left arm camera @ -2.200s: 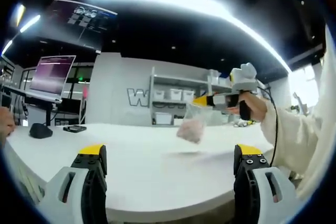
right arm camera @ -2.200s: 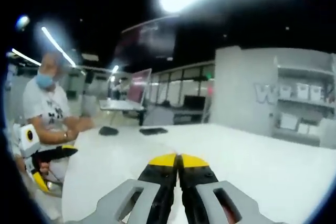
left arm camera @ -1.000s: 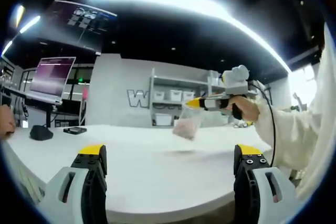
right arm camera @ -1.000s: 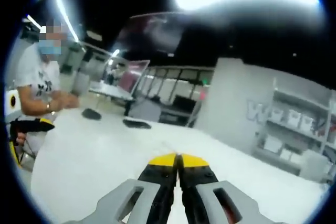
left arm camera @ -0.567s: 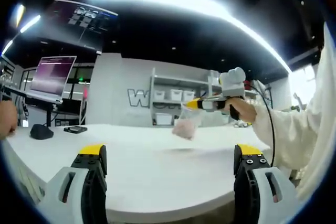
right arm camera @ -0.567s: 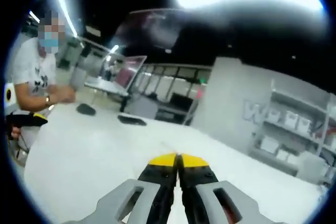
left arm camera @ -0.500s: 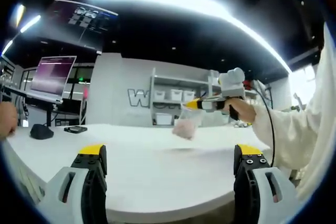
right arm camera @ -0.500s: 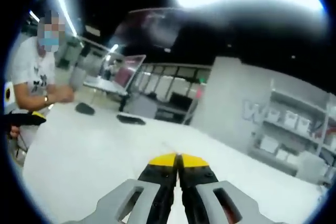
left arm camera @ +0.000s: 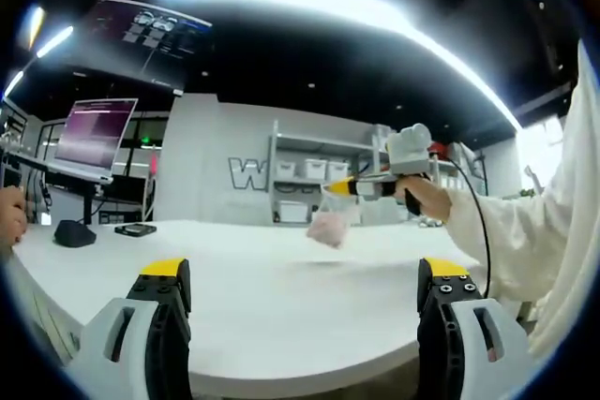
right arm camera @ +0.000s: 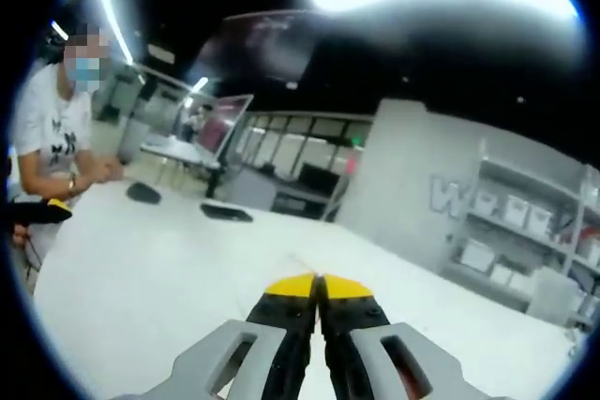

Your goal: Open the resealable bag by pulling the two sides of the seal apart until the entire bag opening is separated and visibly accessible.

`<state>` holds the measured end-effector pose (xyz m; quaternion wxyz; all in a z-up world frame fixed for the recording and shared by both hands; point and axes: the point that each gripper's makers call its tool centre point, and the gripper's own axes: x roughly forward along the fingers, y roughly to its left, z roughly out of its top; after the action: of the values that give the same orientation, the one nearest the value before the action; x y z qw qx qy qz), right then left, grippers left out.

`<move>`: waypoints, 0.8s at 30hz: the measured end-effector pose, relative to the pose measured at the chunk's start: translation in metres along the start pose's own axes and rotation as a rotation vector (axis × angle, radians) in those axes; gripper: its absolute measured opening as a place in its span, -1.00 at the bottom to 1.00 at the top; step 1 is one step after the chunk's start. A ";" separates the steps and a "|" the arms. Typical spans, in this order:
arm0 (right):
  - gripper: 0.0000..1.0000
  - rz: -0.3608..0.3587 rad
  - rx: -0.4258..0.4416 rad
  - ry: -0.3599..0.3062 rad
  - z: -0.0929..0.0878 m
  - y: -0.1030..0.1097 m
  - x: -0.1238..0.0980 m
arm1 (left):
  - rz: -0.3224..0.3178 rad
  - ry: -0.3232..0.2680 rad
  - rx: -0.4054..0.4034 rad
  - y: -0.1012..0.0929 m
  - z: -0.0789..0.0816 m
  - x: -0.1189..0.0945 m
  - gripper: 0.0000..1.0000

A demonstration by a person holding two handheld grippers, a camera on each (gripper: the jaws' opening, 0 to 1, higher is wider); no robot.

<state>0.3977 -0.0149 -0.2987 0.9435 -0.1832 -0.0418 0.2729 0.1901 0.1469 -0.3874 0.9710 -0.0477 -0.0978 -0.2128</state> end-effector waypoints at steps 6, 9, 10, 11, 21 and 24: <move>-1.00 0.002 0.023 0.006 0.000 -0.005 0.007 | -0.001 0.004 -0.001 0.000 -0.002 0.000 0.99; -1.00 0.004 0.052 0.009 -0.001 -0.007 0.009 | 0.001 0.006 -0.002 0.000 -0.003 0.000 0.99; -1.00 0.005 0.064 0.009 -0.001 -0.008 0.010 | 0.002 0.006 -0.003 0.001 -0.003 0.000 0.99; -1.00 0.006 0.078 0.010 -0.002 -0.009 0.011 | 0.002 0.006 -0.003 0.001 -0.003 0.000 0.99; -1.00 0.021 0.232 0.023 -0.012 -0.018 0.024 | 0.002 0.010 -0.002 0.001 -0.004 0.001 0.99; -1.00 0.021 0.257 0.031 -0.016 -0.020 0.026 | 0.002 0.011 -0.001 0.002 -0.004 0.001 0.99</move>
<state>0.4328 -0.0213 -0.3065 0.9568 -0.0652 0.0101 0.2830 0.1926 0.1473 -0.3907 0.9717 -0.0473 -0.0924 -0.2123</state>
